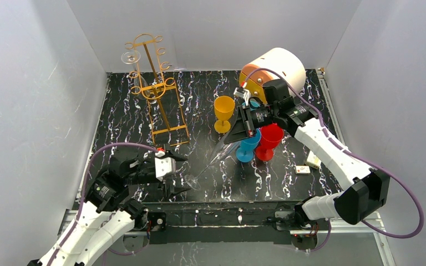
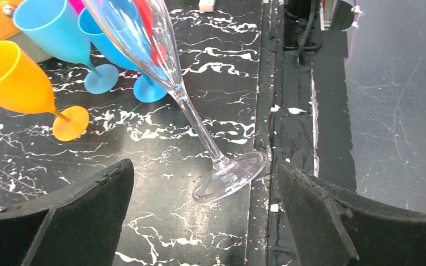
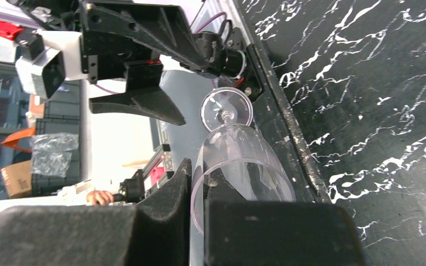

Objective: Take the wine glass off the wine glass rack
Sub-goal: Place the wine glass at the center of the board.

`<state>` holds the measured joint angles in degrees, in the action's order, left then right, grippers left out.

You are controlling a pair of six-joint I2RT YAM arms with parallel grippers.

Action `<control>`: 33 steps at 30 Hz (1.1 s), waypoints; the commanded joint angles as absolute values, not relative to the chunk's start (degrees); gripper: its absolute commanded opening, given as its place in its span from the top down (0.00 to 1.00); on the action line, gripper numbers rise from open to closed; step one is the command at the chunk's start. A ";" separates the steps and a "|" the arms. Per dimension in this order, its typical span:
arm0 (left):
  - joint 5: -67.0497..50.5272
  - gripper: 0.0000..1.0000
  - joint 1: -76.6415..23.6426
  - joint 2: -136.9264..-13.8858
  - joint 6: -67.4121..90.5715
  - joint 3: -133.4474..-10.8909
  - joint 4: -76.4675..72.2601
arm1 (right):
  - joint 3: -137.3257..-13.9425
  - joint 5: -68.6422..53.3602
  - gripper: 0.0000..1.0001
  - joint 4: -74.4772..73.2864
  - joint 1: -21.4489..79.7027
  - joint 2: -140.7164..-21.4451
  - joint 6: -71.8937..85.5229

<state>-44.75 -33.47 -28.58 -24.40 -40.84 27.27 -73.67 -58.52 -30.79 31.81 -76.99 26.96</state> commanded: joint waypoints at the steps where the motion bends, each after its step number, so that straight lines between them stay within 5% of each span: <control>1: -39.86 0.02 -33.22 -26.36 -21.66 -41.91 26.66 | -77.81 -53.58 0.99 -34.36 32.08 -76.45 24.09; 7: -28.14 0.02 -33.22 -29.88 -6.08 -46.35 25.58 | -80.87 -41.68 0.99 -38.02 33.59 -75.03 21.97; 19: -10.66 0.02 -33.22 -31.03 21.99 -45.48 20.88 | -86.52 5.86 0.99 -42.02 53.54 -77.01 17.79; 33: 9.31 0.02 -33.22 -28.97 29.34 -45.57 28.42 | -86.45 13.17 0.99 -37.41 56.95 -83.72 15.29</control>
